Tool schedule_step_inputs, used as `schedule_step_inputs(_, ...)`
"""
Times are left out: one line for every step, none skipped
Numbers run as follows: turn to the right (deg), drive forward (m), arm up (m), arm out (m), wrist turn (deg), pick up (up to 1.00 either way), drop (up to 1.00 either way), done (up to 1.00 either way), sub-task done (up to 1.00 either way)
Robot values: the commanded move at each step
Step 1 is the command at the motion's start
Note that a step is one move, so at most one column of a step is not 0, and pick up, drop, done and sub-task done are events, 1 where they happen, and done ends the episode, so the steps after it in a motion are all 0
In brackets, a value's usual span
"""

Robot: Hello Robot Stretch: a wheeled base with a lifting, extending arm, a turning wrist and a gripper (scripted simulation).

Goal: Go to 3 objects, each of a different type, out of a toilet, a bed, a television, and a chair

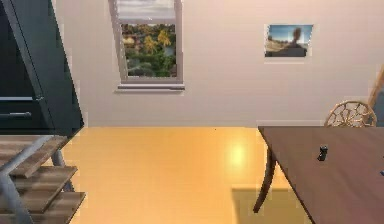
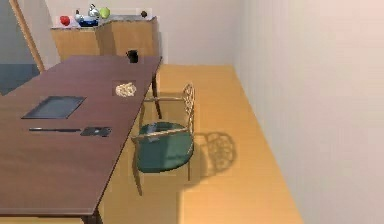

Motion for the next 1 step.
schedule_step_inputs(0.0,1.0,0.0,0.0,0.0,0.0,0.0,0.0,0.0)
